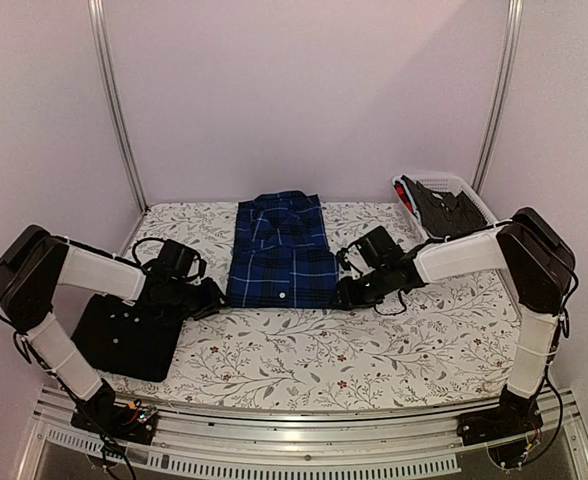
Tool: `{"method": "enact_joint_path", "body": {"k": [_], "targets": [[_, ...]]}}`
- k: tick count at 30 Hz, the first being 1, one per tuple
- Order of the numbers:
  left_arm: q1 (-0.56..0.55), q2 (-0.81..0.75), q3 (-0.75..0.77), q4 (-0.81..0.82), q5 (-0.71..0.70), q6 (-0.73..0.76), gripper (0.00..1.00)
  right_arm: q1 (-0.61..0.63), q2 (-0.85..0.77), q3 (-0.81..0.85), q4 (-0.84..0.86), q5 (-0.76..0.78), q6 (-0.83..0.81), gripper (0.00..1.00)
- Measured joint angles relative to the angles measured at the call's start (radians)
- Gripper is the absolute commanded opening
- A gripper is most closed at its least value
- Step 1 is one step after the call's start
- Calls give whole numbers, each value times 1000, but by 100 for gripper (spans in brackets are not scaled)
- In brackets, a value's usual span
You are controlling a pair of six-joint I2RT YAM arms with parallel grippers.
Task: Fold and stack the long sleeve shirts
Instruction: Pick up the 2/3-rectangle-folded shirt from the center of the board.
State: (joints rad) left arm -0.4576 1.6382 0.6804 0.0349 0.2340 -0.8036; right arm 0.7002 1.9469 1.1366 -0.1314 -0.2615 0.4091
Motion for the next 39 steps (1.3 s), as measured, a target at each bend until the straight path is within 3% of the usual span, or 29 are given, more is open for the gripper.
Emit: {"method": "enact_joint_path", "body": {"k": [15,26,29,34,36,39], "targets": [[-42,19,31,-19,-89,53,35,0,-66,-97,-2,46,-1,36],[-42,57,61,-9,-98,73,24,0,-30,-66,25,47,-5,31],[-43,59,62,-8,-95,75,16,0,-11,-45,32,47,-8,26],[-44,66,64,-5,-82,69,0,4,12,-19,31,48,-19,8],[-46,66,66,-3,-72,69,0,6,15,-16,29,51,-24,0],[-48,66,69,-10,-61,69,0,7,15,-16,25,59,-26,0]]}}
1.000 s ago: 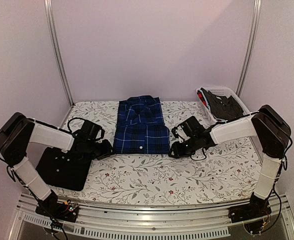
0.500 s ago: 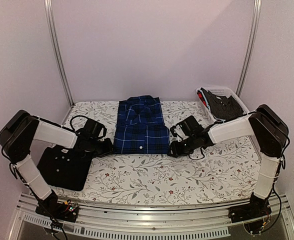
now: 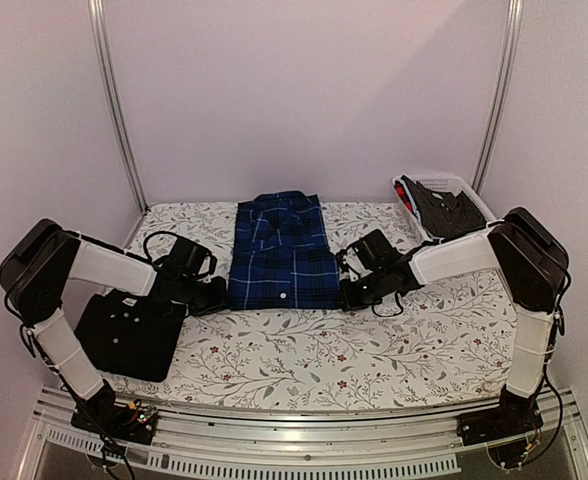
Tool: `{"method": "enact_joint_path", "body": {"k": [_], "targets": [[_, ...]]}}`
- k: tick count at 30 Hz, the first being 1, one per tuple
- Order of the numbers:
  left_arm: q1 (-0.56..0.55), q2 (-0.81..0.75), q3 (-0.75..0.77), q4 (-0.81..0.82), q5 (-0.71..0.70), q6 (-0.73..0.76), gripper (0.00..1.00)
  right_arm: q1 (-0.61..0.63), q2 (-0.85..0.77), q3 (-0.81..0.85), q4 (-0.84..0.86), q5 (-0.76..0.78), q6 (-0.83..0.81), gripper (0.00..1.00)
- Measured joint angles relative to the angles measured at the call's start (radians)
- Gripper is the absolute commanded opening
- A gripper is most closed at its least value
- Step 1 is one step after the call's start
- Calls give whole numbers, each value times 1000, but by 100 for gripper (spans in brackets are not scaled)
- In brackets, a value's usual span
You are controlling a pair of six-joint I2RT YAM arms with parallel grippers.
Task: Fold and stack the long sleeve shirts
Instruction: Pick up the 2/3-rectangle-folded shirt from the center of the board.
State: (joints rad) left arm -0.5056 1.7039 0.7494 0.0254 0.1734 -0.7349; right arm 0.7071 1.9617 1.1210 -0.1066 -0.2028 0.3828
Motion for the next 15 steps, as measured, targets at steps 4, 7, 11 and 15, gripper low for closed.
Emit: {"method": "enact_joint_path", "body": {"k": [4,7,11,15], "targets": [[-16,-12,10,-43,4,2,0,0,-5,-5,-5,10,-3,0],[-43,-51,11,-95,14,2,0,6,-42,-46,-10,11,-3,0],[-102,-139,-9,-159,21,-6,0,32,-142,-144,-28,19,5,0],[-182,-255,-60,-233,15,-45,0,106,-279,-256,-64,32,47,0]]}}
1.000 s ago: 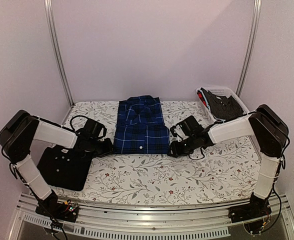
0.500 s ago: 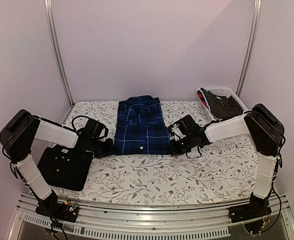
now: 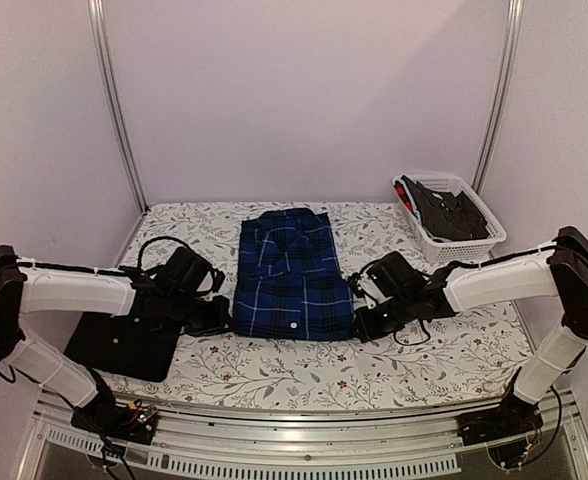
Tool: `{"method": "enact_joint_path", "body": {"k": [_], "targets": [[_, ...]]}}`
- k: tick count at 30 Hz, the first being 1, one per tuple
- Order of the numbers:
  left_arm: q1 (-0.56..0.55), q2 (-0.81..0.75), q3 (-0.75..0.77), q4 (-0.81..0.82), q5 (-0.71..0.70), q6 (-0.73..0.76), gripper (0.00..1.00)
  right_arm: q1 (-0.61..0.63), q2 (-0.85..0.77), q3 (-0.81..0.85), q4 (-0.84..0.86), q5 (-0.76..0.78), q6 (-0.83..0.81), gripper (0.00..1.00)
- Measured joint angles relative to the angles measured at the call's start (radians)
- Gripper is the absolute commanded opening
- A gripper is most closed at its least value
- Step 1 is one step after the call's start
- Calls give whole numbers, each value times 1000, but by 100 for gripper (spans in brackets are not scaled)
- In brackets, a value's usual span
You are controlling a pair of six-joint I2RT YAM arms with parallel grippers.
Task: Fold and stack the long sleeve shirts
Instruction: Pick up the 2/3-rectangle-folded shirt from the center of the board.
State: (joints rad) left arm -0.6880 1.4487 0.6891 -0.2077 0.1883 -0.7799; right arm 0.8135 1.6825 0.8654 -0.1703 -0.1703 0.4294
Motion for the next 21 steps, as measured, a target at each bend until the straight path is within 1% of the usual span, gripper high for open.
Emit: {"method": "enact_joint_path", "body": {"k": [4,8,11,14,16,18,21], "targets": [[-99,-111,-44,-93,-24,-66,0,113,-133,-81,-57,30,75,0],[-206,-217,-55,-196,-67,-144,0,191,-243,-98,-138,66,160,0],[-248,-278,-52,-257,-88,-181,0,200,-309,-68,-209,103,200,0],[-255,-296,-1,-335,-121,-187,0,200,-319,29,-274,144,206,0],[-229,-286,61,-374,-131,-167,0,189,-301,128,-301,159,193,0],[-163,-262,129,-377,-109,-130,0,162,-253,231,-308,161,169,0],[21,-181,222,-319,-39,-50,0,87,-113,391,-282,158,111,0]]}}
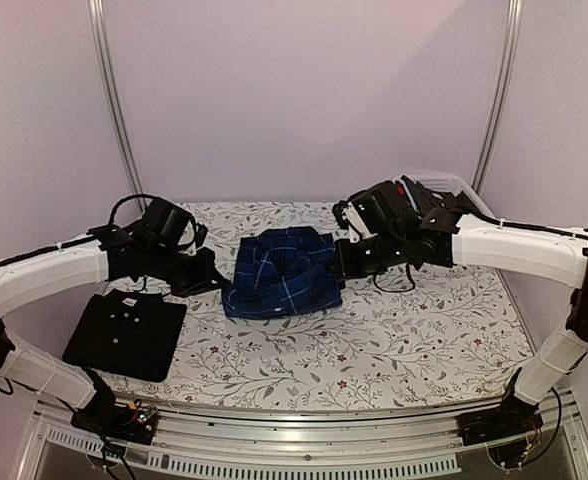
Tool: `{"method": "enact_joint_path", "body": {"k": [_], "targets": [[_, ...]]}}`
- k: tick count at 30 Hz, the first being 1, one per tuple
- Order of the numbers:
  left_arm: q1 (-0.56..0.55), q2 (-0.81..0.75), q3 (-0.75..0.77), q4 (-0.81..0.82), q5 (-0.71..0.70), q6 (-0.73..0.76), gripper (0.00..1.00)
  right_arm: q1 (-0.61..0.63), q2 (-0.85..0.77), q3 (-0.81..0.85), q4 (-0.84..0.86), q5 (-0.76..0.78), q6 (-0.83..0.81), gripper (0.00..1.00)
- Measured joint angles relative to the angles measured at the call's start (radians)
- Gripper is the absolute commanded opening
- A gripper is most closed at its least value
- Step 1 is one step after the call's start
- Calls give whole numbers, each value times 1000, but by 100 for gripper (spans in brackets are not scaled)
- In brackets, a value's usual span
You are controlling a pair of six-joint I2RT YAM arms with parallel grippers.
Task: Fold and stack the long sleeve shirts
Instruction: Pick up the 2/3-rectangle-folded shirt from the center of the board, then fold the 2/3-rectangle-folded shirt at the center of the board.
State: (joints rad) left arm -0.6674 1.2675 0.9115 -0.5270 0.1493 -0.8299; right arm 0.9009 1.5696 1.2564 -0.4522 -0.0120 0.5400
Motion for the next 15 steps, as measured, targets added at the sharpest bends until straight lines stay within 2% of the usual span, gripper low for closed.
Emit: {"method": "enact_joint_path", "body": {"k": [2,4,7,11,15], "targets": [[103,98,58,51,39,52,0,-67,115,91,26,-21,-34,0],[201,263,150,120,97,102,0,-136,256,200,51,-42,-60,0],[283,507,277,223,147,142,0,-219,481,374,103,-71,-90,0],[330,805,472,294,189,163,0,-288,717,526,147,-104,-112,0],[326,946,560,332,222,164,0,-324,829,552,195,-148,-119,0]]}}
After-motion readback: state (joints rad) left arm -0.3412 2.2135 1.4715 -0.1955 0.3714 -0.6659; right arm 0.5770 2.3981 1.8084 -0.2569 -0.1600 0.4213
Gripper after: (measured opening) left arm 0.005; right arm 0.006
